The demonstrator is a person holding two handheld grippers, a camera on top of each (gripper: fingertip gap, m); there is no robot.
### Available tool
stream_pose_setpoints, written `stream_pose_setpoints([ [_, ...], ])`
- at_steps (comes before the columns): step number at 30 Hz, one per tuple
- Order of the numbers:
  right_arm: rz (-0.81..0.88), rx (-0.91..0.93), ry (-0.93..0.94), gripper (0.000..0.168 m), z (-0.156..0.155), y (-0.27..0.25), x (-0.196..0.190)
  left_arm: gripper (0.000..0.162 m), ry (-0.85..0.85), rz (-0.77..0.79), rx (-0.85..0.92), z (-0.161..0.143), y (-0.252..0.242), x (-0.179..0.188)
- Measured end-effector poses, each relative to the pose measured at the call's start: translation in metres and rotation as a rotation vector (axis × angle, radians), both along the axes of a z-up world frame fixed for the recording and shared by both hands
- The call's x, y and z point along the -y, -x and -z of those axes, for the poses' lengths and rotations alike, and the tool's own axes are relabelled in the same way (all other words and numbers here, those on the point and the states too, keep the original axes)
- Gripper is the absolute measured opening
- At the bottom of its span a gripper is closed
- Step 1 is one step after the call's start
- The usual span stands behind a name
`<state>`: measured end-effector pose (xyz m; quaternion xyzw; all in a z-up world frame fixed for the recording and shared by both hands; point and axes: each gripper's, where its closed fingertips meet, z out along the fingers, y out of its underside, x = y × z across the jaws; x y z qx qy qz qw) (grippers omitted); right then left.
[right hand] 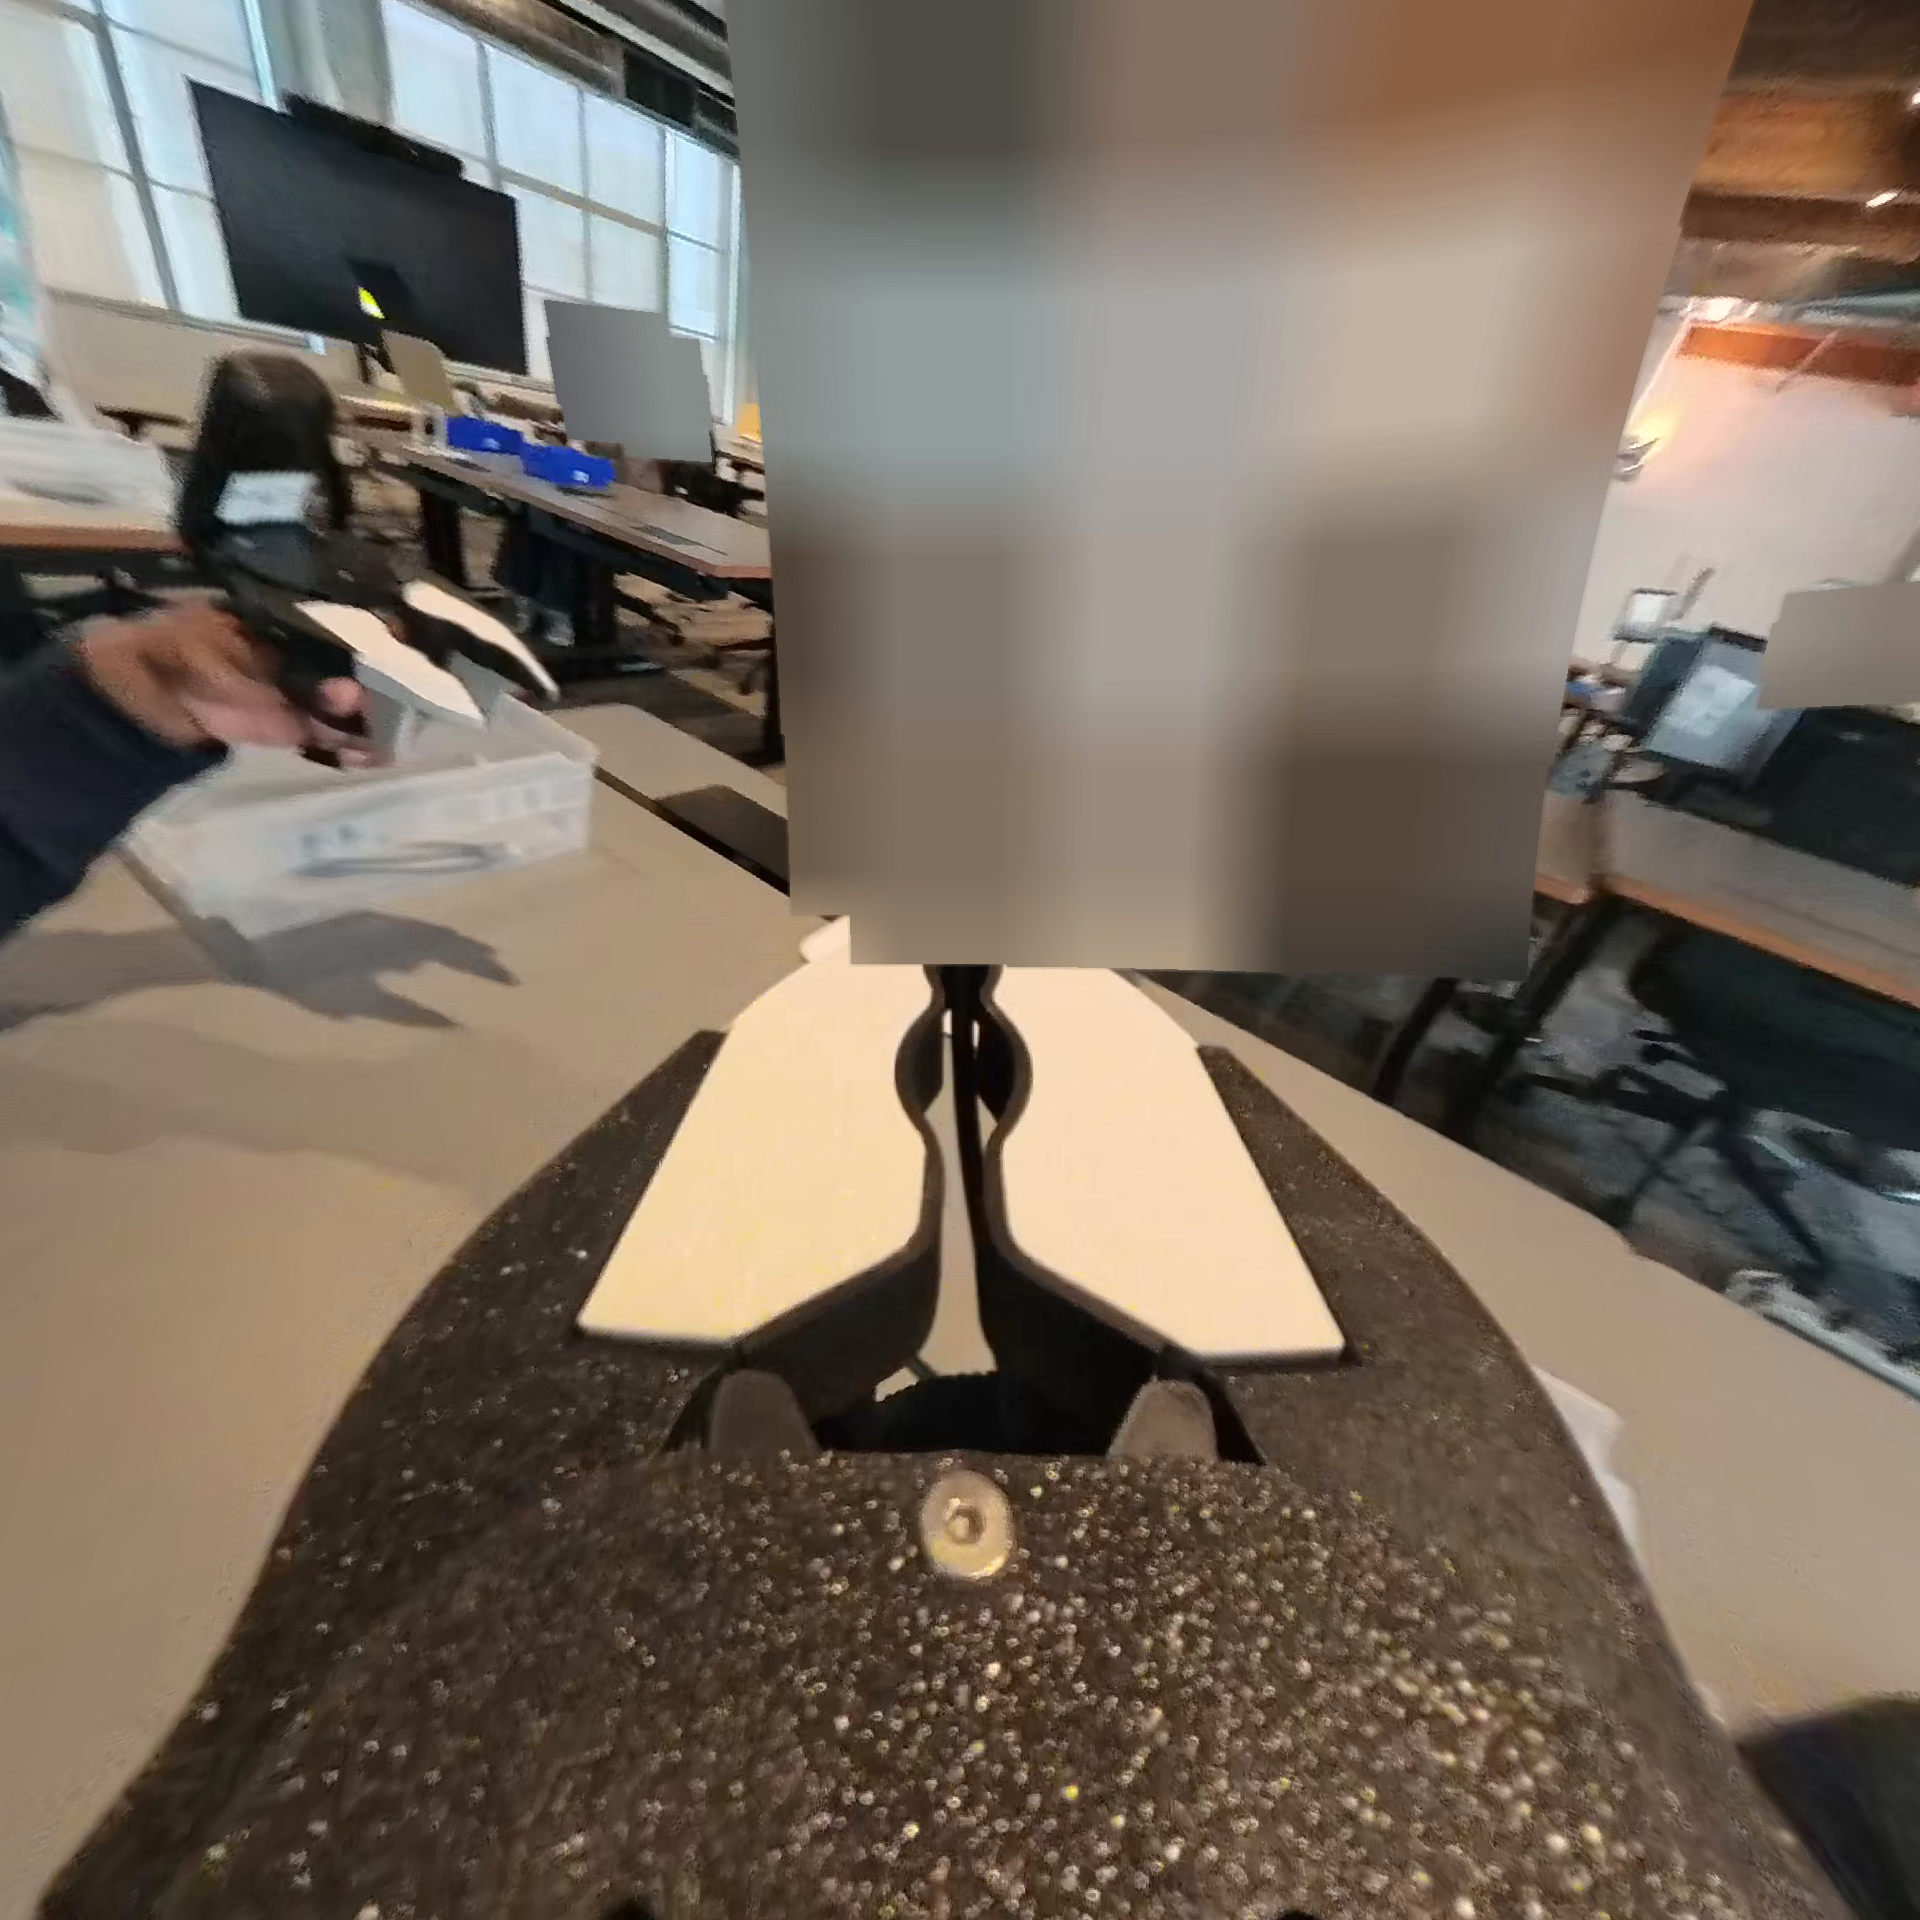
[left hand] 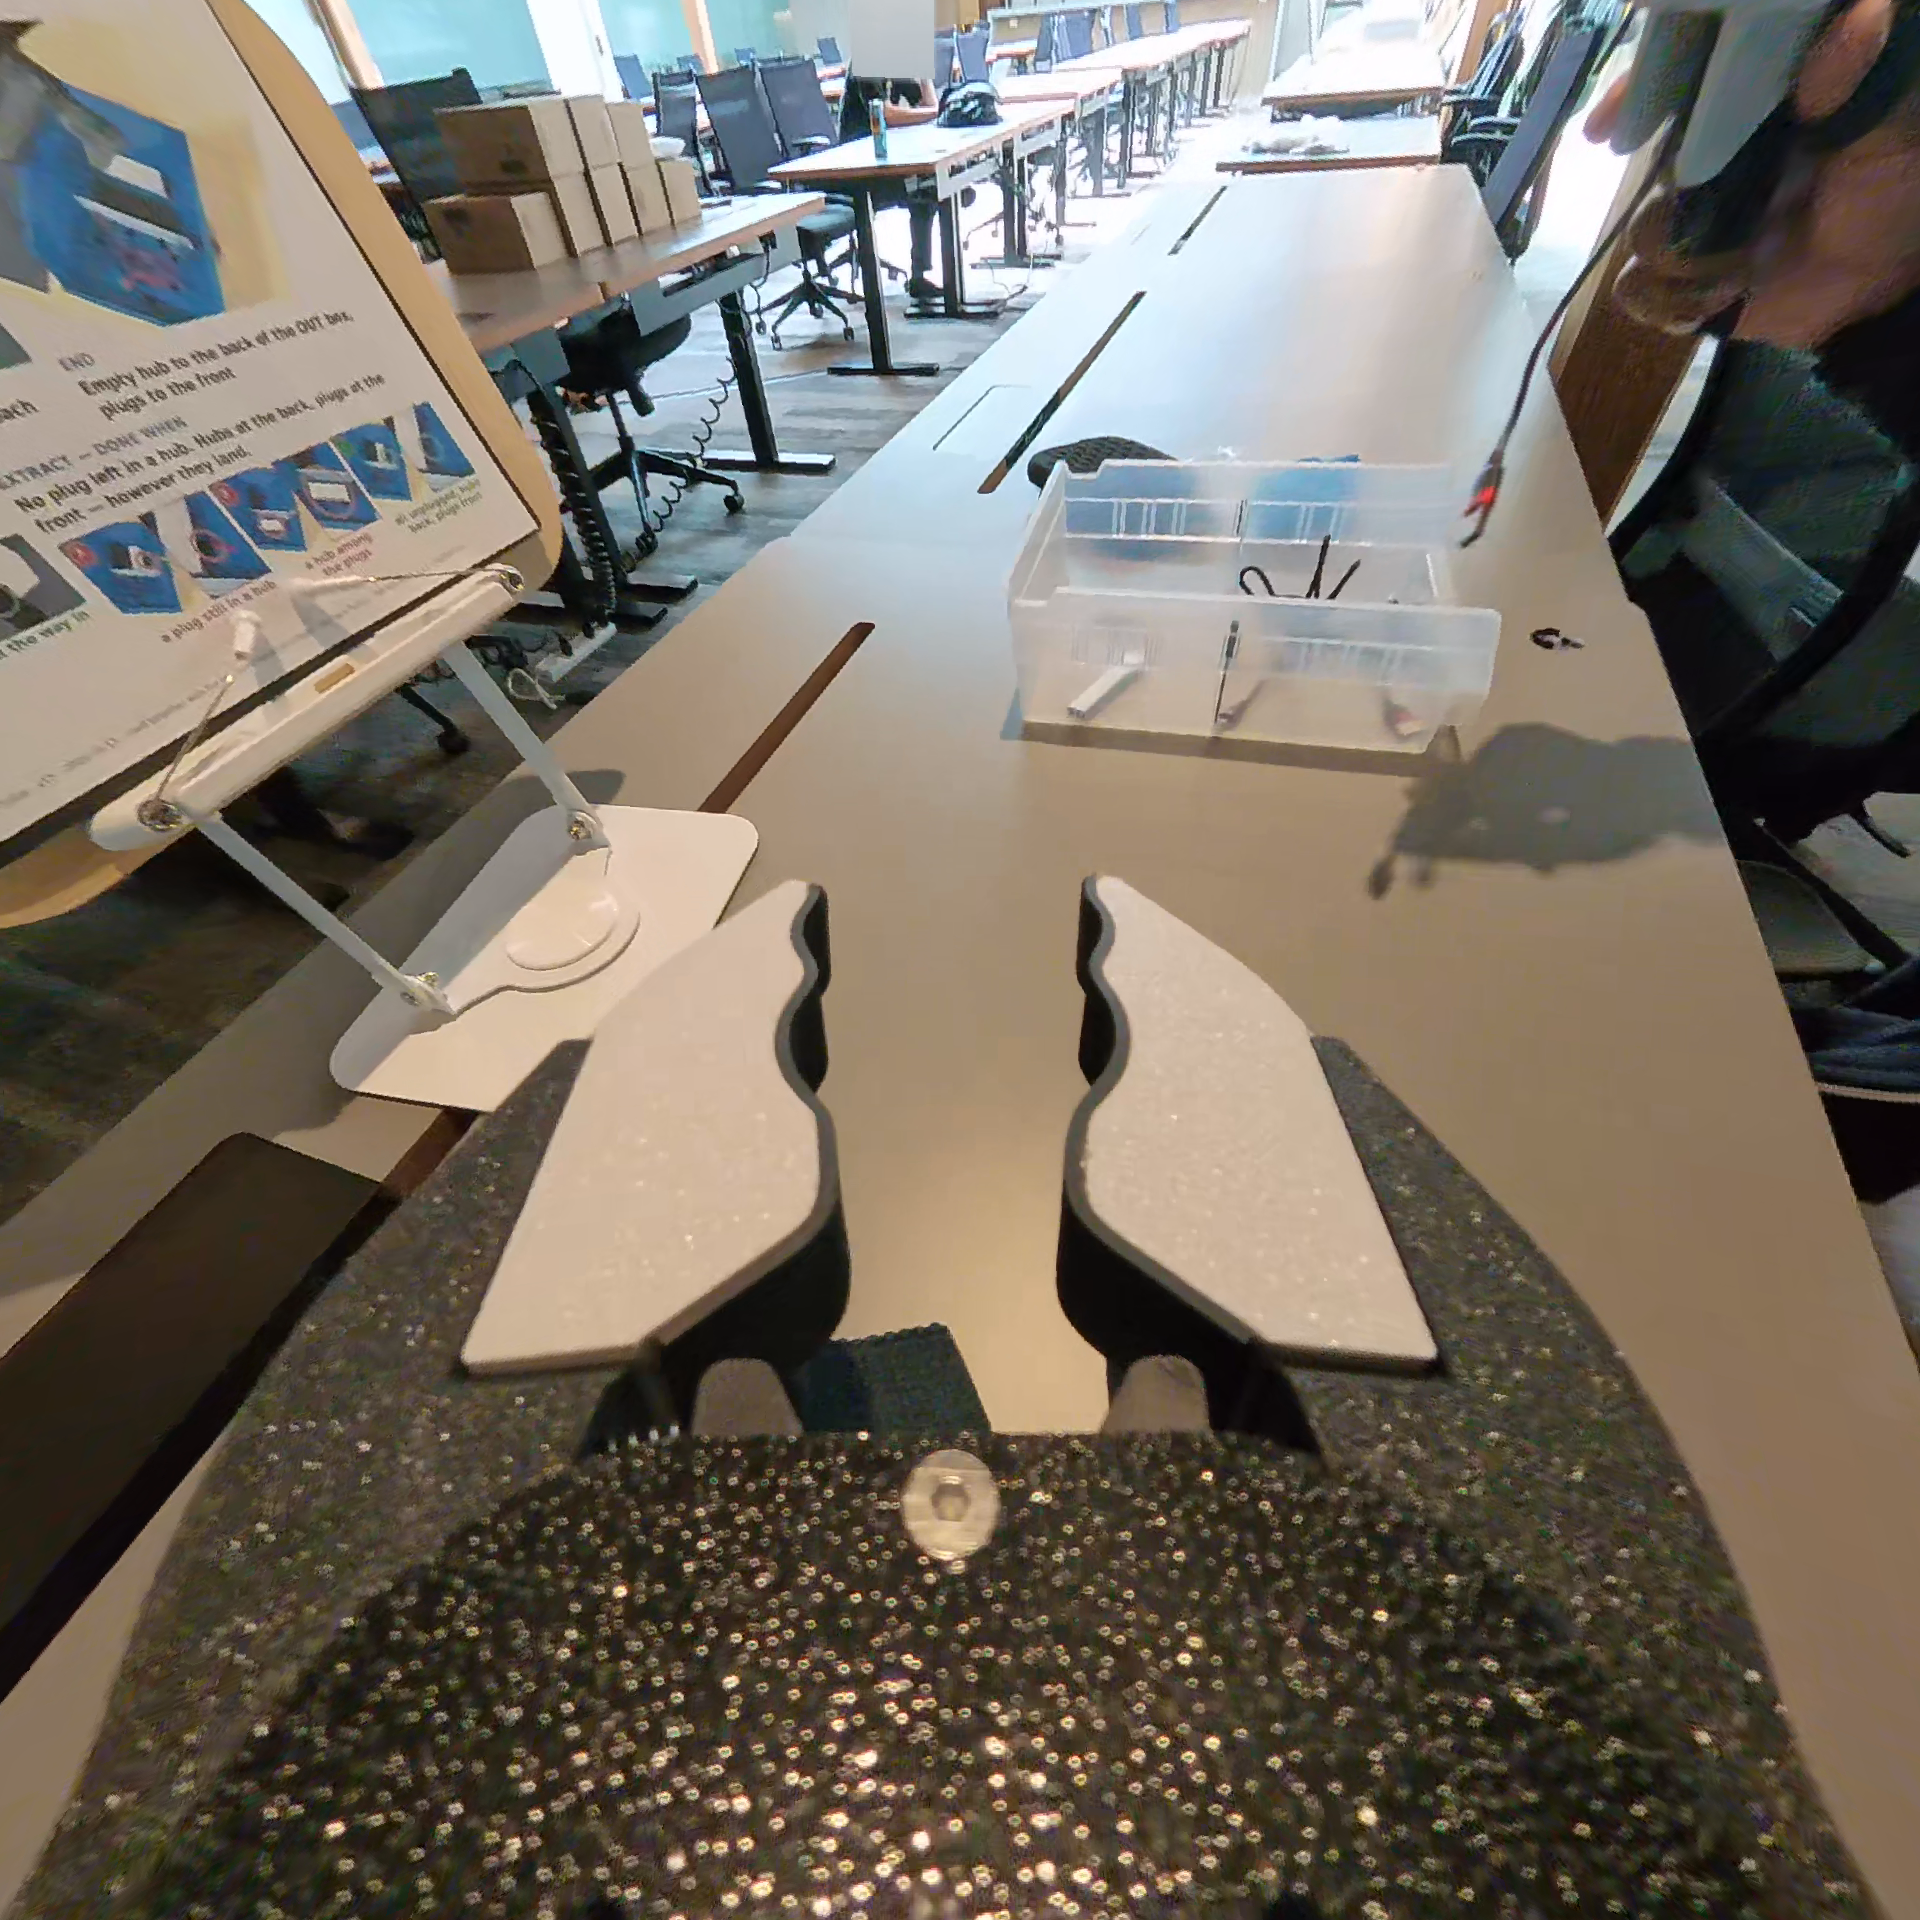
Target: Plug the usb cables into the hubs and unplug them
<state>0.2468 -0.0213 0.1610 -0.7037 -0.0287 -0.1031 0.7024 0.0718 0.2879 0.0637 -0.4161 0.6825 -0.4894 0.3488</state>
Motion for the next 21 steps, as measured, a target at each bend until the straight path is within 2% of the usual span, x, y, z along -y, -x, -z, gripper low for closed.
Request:
stream_pose_setpoints([
  [5,0.060,-0.055,-0.072,0.000,0.046,-0.060,0.051,0.045,-0.023,0.001,-0.040,0.014,-0.006,0.005],
  [8,0.129,-0.119,-0.093,0.000,0.088,-0.096,0.070,0.045,-0.037,0.005,-0.053,0.020,-0.008,0.010],
  [11,0.163,-0.152,-0.094,0.000,0.117,-0.119,0.082,0.045,-0.055,0.008,-0.064,0.024,-0.009,0.012],
  [13,0.154,-0.182,0.037,0.000,0.144,-0.126,0.080,0.045,-0.063,0.007,-0.071,0.027,-0.010,0.012],
  [16,0.051,-0.194,0.332,0.000,0.193,-0.118,0.075,0.044,-0.069,0.011,-0.071,0.028,-0.010,0.011],
  [21,-0.081,0.003,0.814,0.000,0.251,-0.105,0.081,0.044,-0.068,0.008,-0.073,0.028,-0.011,0.007],
])
